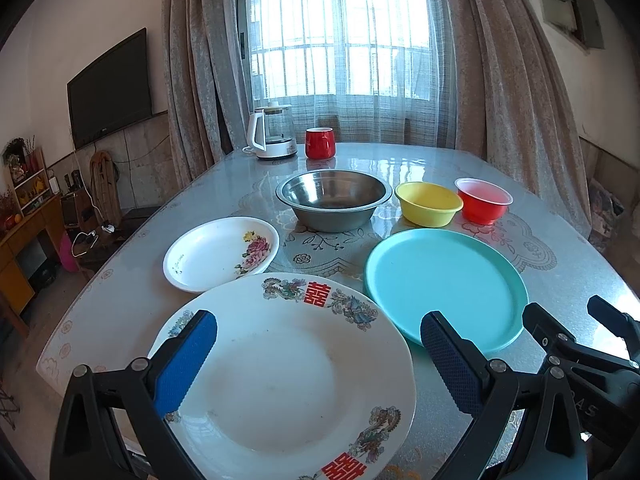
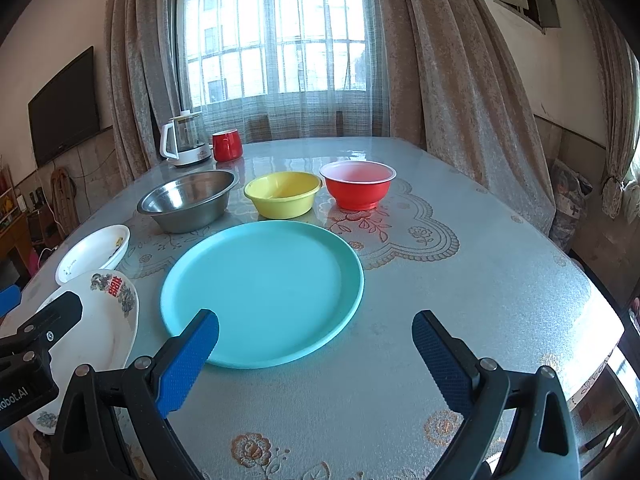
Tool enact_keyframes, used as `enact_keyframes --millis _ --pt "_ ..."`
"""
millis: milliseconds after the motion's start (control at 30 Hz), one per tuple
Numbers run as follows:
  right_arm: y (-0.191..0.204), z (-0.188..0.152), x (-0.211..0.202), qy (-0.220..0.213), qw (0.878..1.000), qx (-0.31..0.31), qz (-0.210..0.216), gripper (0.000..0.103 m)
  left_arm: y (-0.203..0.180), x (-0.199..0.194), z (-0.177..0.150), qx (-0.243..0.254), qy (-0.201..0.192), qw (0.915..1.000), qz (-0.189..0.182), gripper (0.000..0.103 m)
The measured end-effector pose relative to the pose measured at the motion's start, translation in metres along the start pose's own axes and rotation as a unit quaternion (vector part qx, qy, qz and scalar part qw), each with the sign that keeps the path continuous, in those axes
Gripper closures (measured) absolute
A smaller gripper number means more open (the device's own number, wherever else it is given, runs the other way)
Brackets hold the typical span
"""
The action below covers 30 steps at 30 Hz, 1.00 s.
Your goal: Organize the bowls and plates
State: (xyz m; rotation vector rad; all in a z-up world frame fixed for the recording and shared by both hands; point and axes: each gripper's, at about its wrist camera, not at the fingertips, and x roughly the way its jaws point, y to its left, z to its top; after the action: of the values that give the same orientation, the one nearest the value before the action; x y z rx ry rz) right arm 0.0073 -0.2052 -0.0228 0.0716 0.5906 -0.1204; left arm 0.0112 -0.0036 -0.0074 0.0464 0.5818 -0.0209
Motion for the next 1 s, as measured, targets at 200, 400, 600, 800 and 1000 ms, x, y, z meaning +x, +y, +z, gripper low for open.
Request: enact_keyframes --millis 200,400,600,800,1000 --pt "-0.001 0.002 0.001 -0.004 1.0 0.003 0.015 0.013 0.001 0.002 0.001 -0.006 0.003 0.9998 -0.017 0.001" --pt "-0.008 0.002 0.01 0.03 0.998 0.029 0.039 0.026 -0.001 0.009 0.004 -0.003 0.017 0.9993 -0.033 0.001" --pt "-0.018 0.003 0.02 0.047 0.996 0.046 0.054 0.047 0.003 0.022 0.012 -0.014 0.053 0.9971 -0.054 0.001" --pt "-0.041 0.006 0.039 0.078 0.992 0.076 0.057 0.067 0.002 0.038 0.028 0.012 0.077 0.9933 -0.085 0.031" --pt "-0.057 0.01 0.062 0.103 0.987 0.1 0.068 0.071 -0.006 0.061 0.05 0.033 0.104 0.9882 -0.107 0.072"
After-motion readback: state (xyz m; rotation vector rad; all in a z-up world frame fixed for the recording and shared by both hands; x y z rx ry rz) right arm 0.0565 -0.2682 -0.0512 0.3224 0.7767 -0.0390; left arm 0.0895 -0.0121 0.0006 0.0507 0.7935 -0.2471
